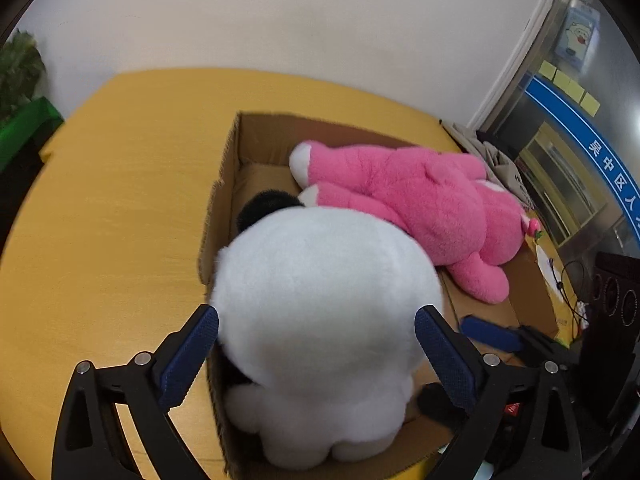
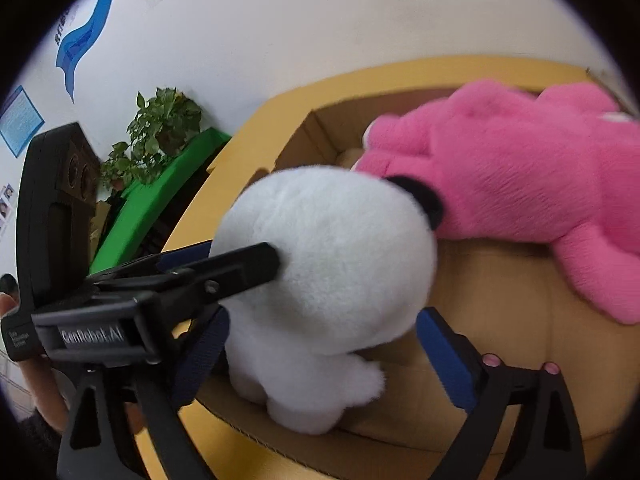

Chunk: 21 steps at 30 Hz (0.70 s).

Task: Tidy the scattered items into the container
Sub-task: 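Lower the panda into the box beside the pink bear and open both grippers, then move both grippers toward the blue cat plush with red headband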

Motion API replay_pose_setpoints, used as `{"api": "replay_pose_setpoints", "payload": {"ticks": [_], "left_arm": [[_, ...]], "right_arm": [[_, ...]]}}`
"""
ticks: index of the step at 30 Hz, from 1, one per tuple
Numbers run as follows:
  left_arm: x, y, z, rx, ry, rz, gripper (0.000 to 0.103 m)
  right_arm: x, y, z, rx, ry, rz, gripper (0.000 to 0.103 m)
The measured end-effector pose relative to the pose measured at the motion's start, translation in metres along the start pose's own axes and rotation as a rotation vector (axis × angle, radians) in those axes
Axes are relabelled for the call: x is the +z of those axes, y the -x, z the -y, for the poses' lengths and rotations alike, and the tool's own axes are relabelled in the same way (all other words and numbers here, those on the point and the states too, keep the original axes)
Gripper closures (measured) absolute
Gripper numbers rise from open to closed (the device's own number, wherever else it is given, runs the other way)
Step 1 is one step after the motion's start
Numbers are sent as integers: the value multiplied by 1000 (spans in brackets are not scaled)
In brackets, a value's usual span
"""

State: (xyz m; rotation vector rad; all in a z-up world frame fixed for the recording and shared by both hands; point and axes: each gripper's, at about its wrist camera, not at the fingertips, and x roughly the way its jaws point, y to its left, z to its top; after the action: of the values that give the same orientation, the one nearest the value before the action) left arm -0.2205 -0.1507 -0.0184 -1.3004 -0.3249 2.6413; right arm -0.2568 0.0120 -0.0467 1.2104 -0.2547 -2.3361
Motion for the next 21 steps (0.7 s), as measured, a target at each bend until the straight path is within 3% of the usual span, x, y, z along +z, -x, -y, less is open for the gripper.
{"api": "replay_pose_setpoints", "payload": {"ticks": [5,9,15,21], "left_arm": [[-19,69,28,90,-41,153,0],[-46,105,60,86,-44,221,0],[-80,119,99,82,-25,226,0],[-100,123,130,69,-59,215,0]], "right_arm": [[-21,58,-1,-111,58,118,0],[-43,107,3,-212,69,199,0],[-61,162,9,-367,115,297,0],[-79,188,19,-405,127,302,0]]}}
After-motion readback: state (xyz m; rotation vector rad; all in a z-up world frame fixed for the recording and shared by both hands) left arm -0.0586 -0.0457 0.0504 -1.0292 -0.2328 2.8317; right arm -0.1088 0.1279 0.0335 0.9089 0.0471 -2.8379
